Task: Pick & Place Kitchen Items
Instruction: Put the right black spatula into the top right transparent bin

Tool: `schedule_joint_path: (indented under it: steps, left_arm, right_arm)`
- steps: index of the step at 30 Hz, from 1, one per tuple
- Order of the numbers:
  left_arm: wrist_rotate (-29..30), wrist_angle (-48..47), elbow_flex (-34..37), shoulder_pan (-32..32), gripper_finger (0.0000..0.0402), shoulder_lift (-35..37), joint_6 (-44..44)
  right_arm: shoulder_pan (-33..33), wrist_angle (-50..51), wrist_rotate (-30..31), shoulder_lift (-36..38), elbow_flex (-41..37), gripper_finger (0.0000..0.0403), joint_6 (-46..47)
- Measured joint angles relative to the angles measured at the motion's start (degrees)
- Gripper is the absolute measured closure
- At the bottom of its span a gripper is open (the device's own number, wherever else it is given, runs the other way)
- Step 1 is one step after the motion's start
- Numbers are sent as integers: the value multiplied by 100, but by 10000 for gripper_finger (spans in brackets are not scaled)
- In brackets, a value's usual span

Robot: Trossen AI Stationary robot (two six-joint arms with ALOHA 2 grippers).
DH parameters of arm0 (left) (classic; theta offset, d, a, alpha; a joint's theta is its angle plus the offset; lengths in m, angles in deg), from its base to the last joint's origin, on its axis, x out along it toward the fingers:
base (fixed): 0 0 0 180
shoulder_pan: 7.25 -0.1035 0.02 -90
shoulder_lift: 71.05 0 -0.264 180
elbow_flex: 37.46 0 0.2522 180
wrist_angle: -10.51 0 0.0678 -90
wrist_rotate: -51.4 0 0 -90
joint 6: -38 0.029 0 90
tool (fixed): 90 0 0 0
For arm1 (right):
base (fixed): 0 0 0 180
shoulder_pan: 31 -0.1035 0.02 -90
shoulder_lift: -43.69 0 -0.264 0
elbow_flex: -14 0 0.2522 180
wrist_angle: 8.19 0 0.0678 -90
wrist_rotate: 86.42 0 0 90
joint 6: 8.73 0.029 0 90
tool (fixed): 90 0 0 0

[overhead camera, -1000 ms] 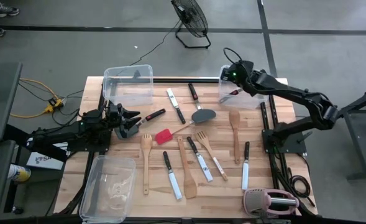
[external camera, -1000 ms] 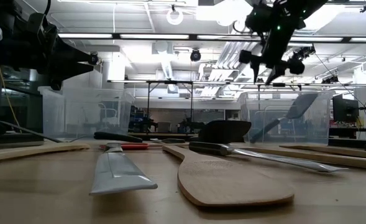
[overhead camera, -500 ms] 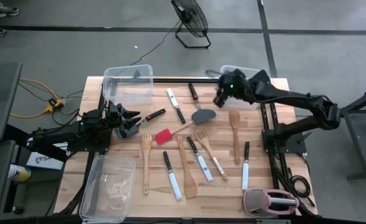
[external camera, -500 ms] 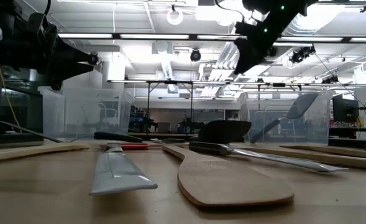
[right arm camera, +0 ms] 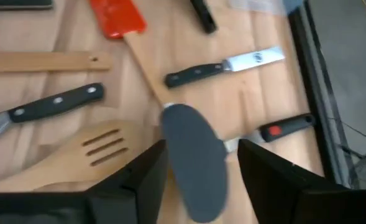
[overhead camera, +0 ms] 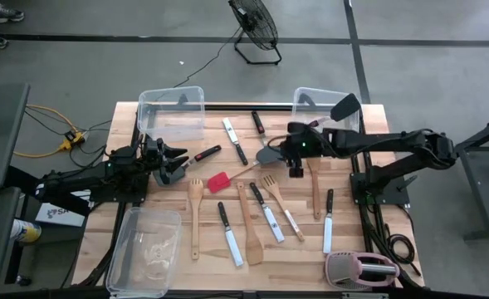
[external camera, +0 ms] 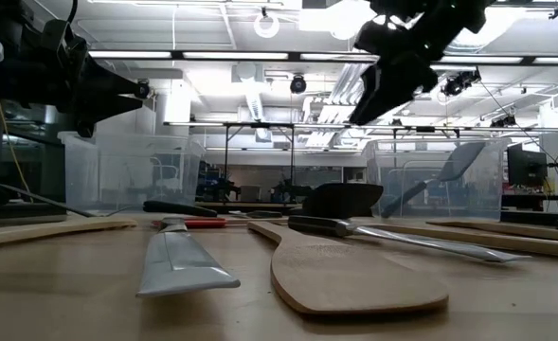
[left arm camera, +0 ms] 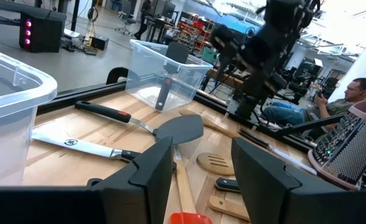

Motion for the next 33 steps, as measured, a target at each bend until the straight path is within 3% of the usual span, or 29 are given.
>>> schedule_joint_path:
  steps: [8, 11, 15, 25, 33]
  left_arm:
    - [-1, -1, -1, 1, 239, 0, 0]
    - [0, 0, 0, 2, 239, -1, 0]
    - [1, -2, 1, 2, 239, 0, 0]
    - [-7, -2, -1, 2, 239, -1, 0]
    - [-12, -2, 0, 2, 239, -2, 0]
  right_arm:
    - [-527, -519, 87, -26, -640, 117, -700]
    - [-607, -571, 585, -94, -803, 107, -991]
    - [-574, -740, 1290, -326, -847, 106, -1228]
    - [-431, -1821, 1592, -1425, -847, 109, -1802]
    - [-319, -2188, 1810, -1946, -845, 157, -1794]
